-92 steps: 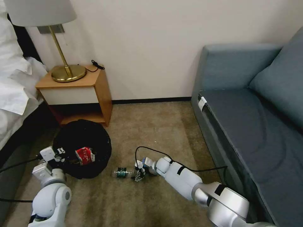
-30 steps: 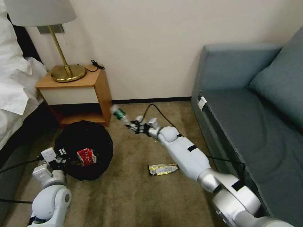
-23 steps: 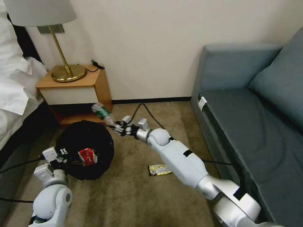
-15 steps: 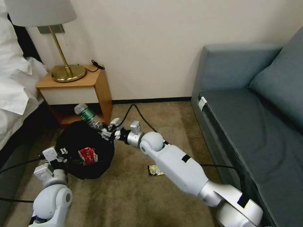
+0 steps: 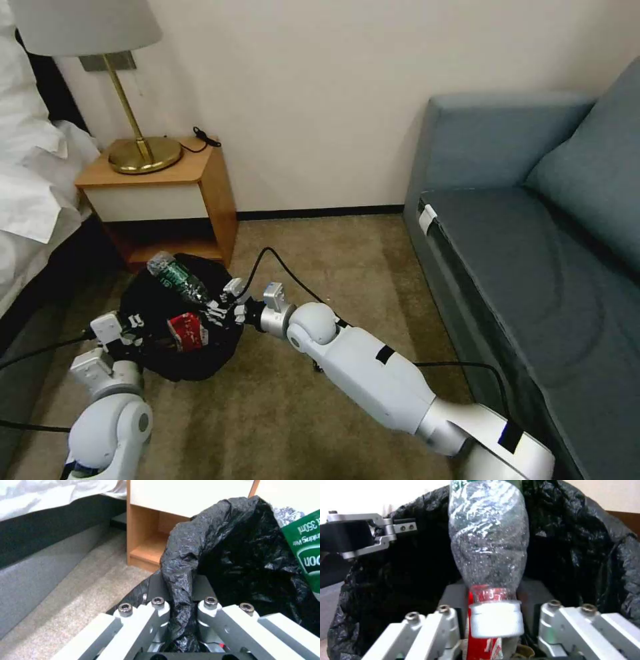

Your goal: Pick up the trash bin, then pick up the garbage on the floor and place it into the trash bin.

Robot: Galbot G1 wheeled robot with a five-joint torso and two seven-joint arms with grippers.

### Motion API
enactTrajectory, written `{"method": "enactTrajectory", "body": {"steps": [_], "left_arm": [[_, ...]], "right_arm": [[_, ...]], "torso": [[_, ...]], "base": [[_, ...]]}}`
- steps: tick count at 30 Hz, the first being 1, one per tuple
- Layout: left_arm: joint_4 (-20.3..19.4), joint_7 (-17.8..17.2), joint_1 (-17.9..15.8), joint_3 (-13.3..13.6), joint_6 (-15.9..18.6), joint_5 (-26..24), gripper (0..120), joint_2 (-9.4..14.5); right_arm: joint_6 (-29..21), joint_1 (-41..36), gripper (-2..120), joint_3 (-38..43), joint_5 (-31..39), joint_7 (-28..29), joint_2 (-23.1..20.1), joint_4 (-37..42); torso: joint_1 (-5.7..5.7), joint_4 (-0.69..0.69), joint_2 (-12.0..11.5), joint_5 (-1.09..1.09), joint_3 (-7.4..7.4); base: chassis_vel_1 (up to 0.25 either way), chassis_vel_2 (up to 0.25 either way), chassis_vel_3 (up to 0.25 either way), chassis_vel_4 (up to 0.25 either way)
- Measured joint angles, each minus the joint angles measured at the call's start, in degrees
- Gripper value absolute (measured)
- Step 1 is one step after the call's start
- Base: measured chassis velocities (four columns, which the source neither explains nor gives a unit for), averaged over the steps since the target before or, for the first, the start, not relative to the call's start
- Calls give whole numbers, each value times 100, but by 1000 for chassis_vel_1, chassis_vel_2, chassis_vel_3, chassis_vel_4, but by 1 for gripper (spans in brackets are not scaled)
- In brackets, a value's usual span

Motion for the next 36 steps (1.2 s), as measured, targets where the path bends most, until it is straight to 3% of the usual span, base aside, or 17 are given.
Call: {"method": "enactTrajectory", "body": {"steps": [11, 17, 20, 22, 25, 30, 36], "left_arm": [[27, -7, -38, 16, -1, 30, 5, -21], [96, -18, -47, -22, -1, 13, 5, -18], [87, -21, -41, -47, -1, -21, 5, -9], [80, -21, -41, -52, -1, -23, 5, -2], [74, -21, -46, -64, 0, -25, 5, 14], [53, -21, -35, -60, 2, -27, 5, 17], [-13, -21, 12, -58, 4, -25, 5, 20]], "right_arm": [[4, -121, 77, -16, -36, 20, -106, 176], [-68, -143, 97, 121, 27, 18, -432, 501], [-88, -154, 100, 186, 43, -38, -992, 780], [-90, -168, 100, 214, 36, -59, -1133, 811], [-16, -292, 100, 396, -376, -319, -1715, 706], [151, -499, 100, 569, -961, -621, -2077, 279], [121, -796, 100, 578, -938, -805, -2256, 46]], "torso": [[0, 0, 0, 0, 0], [0, 1, 0, 1, 0], [0, 1, 0, 2, 0], [0, 1, 0, 2, 0], [0, -2, 0, 2, 0], [0, -1, 0, 3, 0], [0, -1, 0, 2, 0]], "base": [[0, 0, 0, 0], [0, 0, 0, 0], [0, 0, 0, 0], [0, 0, 0, 0], [0, 0, 0, 0], [0, 0, 0, 0], [0, 0, 0, 0]]}}
